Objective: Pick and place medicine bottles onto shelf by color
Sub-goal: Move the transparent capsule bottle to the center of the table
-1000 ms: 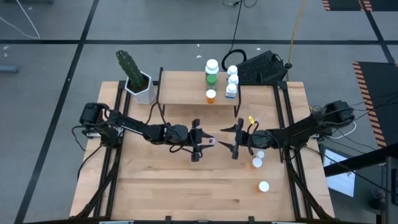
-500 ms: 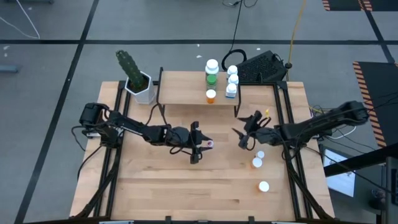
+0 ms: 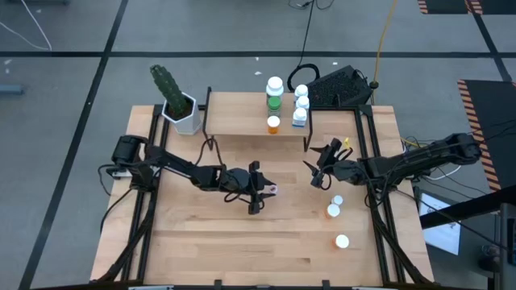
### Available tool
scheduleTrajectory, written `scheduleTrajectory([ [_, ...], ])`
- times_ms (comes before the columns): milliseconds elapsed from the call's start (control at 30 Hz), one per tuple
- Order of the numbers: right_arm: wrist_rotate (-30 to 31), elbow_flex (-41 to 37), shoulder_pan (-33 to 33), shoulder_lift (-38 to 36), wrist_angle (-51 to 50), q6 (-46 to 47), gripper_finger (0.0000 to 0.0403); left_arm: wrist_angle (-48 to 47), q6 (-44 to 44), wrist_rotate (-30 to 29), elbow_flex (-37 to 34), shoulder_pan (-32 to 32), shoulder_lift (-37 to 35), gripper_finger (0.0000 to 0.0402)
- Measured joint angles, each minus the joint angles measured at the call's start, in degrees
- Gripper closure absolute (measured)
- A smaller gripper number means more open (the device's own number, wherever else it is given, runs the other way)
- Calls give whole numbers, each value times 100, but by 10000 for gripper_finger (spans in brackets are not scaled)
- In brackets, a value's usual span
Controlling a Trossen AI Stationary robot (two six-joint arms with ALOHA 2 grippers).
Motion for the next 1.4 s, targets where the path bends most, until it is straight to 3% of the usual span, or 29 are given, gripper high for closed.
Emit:
scheduleTrajectory([
  [700, -13, -812, -792, 2, -97, 1844, 161, 532, 28, 162, 2, 53, 754, 240],
  [967, -338, -839, -1105, 2, -976, 2592, 161, 713, -6, 373, 1, 178, 999, 225],
  [1267, -334, -839, -1671, 2, -1664, 3709, 161, 779, -55, 401, 6, 263, 1191, 239],
  [1400, -566, -839, -1900, 2, -1821, 3761, 157, 772, -136, 401, 8, 295, 1185, 221],
])
